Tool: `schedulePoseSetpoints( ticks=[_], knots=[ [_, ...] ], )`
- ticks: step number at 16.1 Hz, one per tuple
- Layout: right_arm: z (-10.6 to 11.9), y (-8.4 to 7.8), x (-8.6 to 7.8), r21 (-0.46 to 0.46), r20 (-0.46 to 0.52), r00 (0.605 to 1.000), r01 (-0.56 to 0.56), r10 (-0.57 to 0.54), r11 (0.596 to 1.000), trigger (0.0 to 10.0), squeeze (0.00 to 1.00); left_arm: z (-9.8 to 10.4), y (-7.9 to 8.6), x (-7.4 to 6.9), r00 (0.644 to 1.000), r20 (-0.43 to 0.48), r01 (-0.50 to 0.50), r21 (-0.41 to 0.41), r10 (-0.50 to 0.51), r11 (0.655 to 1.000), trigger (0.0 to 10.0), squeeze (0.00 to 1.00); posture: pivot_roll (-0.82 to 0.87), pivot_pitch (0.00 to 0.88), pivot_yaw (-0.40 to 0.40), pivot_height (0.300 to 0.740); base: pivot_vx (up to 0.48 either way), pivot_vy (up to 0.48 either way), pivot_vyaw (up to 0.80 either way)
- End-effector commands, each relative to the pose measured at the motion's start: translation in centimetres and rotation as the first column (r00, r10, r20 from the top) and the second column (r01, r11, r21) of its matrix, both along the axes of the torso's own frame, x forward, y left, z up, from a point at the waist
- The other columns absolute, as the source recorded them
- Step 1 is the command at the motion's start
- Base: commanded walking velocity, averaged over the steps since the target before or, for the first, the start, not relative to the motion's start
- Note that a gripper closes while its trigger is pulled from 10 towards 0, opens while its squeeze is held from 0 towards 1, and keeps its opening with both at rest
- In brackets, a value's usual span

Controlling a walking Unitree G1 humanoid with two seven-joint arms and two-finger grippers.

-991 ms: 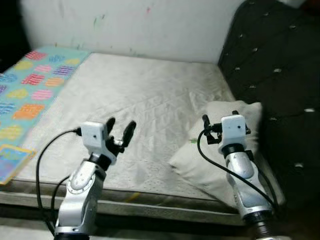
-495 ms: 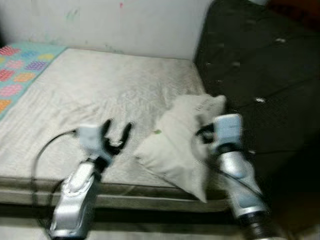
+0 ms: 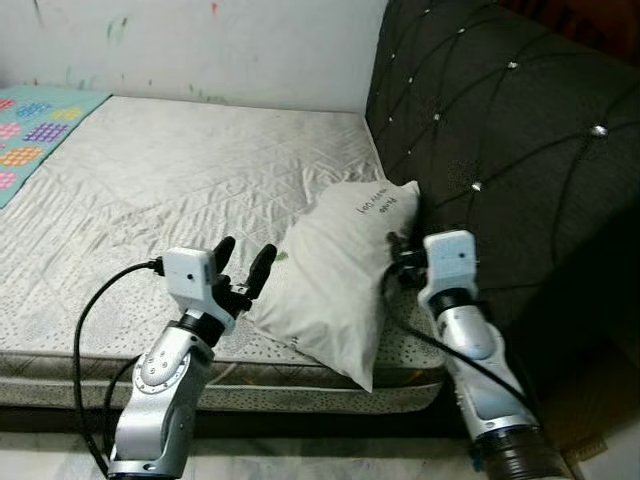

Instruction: Clean up the room

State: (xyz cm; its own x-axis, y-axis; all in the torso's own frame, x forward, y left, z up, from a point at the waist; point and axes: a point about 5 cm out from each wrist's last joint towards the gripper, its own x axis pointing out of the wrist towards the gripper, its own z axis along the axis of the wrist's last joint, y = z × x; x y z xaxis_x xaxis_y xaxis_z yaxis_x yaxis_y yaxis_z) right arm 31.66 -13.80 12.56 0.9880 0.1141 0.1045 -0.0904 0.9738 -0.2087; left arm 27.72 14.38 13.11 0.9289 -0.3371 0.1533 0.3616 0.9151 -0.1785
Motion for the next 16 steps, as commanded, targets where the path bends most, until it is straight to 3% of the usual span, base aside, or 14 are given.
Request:
schedulePoseSetpoints(
  ticks=[1,4,16],
  knots=[
    [0.77,0.11,0.12,-0.003,0.029,1.0,-0.011,0.011,1.0,10.0,0.0,0.44,0.13,-0.14,1.0,0.022,0.007,0.005,-0.007,1.0,10.0,0.0,0.0,0.0,-0.081,0.74,0.244,0.0,0.49],
    [0.74,0.1,0.1,-0.001,0.026,1.0,-0.007,0.007,1.0,10.0,0.0,0.47,0.11,-0.17,1.0,0.021,0.012,0.005,-0.012,1.0,10.0,0.0,0.0,0.0,-0.078,0.74,0.255,0.0,0.58],
    [0.37,0.02,0.11,0.023,0.001,1.0,0.004,-0.004,1.0,10.0,0.0,0.38,0.02,-0.07,1.0,0.014,0.016,0.008,-0.016,1.0,10.0,0.0,-0.01,0.0,-0.075,0.74,0.28,0.0,0.0]
  ],
)
